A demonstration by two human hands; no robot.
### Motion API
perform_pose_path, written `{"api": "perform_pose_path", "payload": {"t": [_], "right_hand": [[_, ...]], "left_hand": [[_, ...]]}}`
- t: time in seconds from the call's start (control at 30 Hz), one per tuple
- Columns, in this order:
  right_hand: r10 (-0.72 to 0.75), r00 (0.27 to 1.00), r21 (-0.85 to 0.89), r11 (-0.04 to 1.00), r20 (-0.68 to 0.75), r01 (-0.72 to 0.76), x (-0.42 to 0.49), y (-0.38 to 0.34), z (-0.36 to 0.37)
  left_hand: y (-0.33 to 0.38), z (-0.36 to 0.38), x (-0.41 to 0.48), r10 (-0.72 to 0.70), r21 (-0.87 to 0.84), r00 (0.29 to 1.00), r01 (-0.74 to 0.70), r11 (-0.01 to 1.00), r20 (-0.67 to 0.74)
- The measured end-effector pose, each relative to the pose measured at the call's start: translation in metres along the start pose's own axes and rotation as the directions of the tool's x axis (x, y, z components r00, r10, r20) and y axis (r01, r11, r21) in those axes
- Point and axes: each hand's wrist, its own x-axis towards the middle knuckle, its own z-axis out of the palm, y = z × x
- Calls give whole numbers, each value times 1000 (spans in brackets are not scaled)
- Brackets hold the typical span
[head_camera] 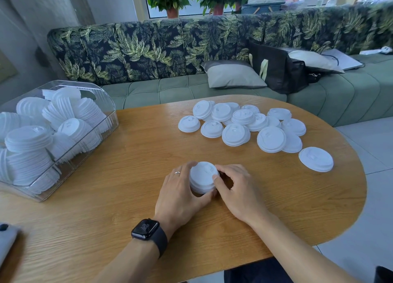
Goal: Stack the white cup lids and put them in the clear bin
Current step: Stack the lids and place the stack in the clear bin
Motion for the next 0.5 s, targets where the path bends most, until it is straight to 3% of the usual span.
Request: {"api": "perform_pose_path", "payload": {"t": [0.5], "right_hand": [[59, 998, 42, 997, 2, -59, 0, -6, -4]], "left_hand": [[2, -3, 0, -12, -20, 1000, 12, 1000, 14]]}}
